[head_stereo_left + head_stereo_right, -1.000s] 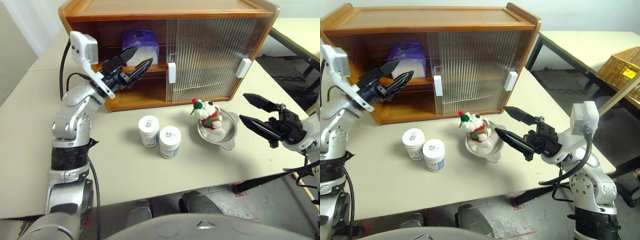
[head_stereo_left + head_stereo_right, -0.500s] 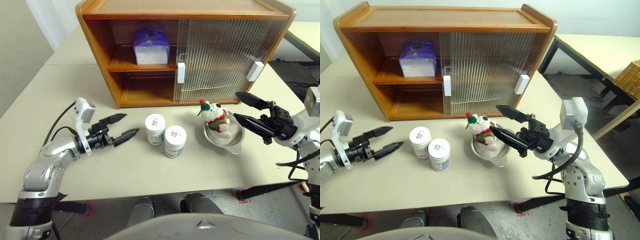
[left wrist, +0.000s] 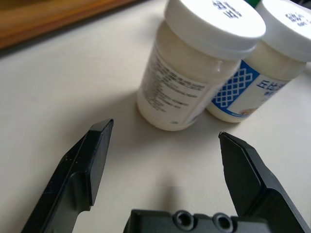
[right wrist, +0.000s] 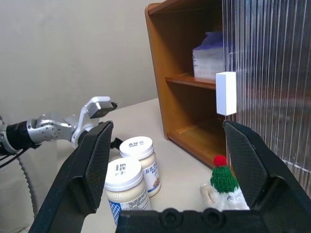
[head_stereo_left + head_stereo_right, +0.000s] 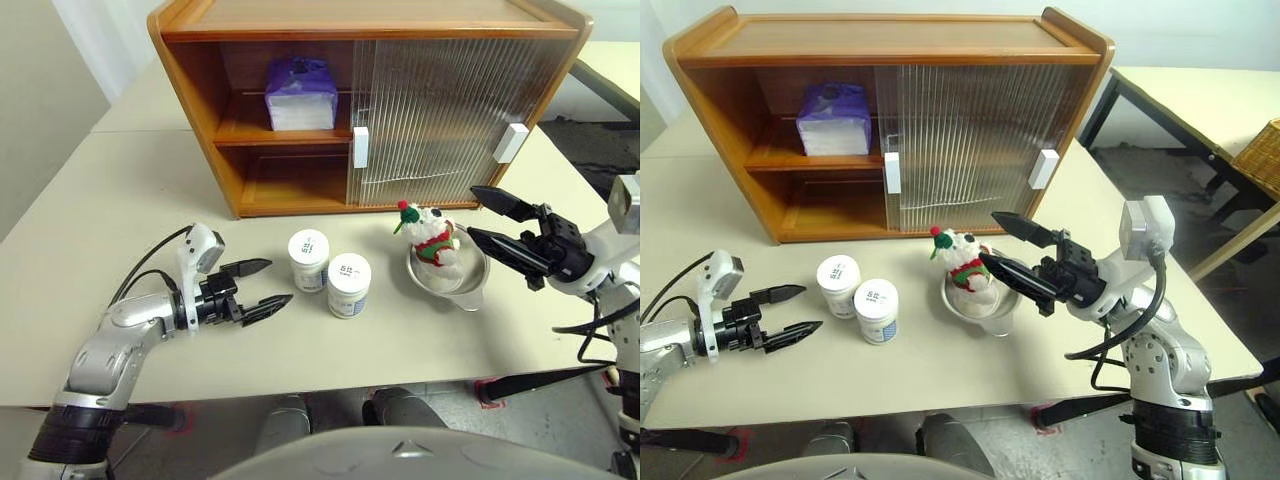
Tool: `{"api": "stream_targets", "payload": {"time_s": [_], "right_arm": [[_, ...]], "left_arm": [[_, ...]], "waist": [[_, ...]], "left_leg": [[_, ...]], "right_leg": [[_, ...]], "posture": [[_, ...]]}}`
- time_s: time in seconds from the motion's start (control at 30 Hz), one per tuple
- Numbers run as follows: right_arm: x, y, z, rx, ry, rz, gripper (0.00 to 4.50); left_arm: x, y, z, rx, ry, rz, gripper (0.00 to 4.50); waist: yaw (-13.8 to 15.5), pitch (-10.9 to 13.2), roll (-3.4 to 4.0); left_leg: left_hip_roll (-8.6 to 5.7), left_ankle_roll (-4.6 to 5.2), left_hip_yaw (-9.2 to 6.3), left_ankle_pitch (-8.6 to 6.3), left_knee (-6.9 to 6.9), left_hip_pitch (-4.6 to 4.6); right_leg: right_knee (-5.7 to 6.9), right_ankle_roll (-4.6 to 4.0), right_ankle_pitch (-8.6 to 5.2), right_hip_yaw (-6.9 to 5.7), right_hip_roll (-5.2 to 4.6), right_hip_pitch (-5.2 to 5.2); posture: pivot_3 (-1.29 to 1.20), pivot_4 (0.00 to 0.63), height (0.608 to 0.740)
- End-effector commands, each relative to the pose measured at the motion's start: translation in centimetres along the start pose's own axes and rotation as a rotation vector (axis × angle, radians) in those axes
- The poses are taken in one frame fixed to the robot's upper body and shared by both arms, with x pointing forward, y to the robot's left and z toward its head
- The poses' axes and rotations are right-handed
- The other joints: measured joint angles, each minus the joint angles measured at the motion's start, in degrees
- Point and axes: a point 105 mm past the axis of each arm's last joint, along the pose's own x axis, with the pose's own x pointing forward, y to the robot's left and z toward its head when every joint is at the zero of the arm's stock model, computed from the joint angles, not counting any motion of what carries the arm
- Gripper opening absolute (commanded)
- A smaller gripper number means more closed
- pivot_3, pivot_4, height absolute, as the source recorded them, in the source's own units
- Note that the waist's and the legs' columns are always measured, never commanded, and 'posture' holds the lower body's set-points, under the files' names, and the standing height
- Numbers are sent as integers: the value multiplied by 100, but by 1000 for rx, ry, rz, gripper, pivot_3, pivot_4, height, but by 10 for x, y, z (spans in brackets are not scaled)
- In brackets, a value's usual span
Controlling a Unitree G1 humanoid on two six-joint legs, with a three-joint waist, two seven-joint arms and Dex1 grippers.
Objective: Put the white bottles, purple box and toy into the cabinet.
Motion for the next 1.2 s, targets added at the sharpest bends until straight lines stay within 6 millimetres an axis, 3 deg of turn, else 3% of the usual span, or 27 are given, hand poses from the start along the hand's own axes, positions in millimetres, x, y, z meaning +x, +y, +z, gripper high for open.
{"api": "stream_targets", "payload": {"time_s": [0.03, 0.3, 0.8, 0.93, 1.03, 1.2], "right_arm": [[-4, -1, 6, -30, 17, -11, 4500], [2, 1, 5, -27, 0, -9, 4500], [0, 2, 3, -9, 25, -14, 4500], [-1, 2, 2, -7, 30, -16, 4500], [-2, 1, 3, -17, 26, -24, 4500], [-3, 3, 1, -14, 17, -33, 4500]], "left_arm": [[9, -1, -6, 7, -6, -19, 4484], [34, 11, -17, 101, -9, 44, 4484], [62, -4, -8, 9, -160, 28, 4484], [62, -6, -8, -2, -158, 15, 3253], [58, -2, -6, -1, -158, 33, 3220], [49, 18, 24, -17, -332, 149, 3220]], "waist": [[-9, -1, -1], [-29, -7, 3], [-46, -7, 2], [-54, -6, 1], [-70, -6, 1], [-106, -5, -2]], "left_leg": [[1, 0, 1, 0, 0, 0], [-2, 1, 8, 1, 2, 4], [-42, 17, 4, 10, 9, 21], [-48, 19, 3, 11, 10, 21], [-50, 19, 3, 11, 10, 22], [-51, 19, 3, 11, 10, 18]], "right_leg": [[0, 0, 1, 0, 0, 0], [0, 14, -2, -1, 6, 7], [-1, 117, -42, 12, 6, 47], [-1, 123, -45, 15, -1, 49], [-1, 126, -48, 16, -3, 49], [-1, 126, -48, 16, -3, 47]], "posture": [[-220, 39, 740], [-226, 42, 740], [-229, 51, 740], [-235, 51, 740], [-245, 46, 740], [-238, 44, 740]]}}
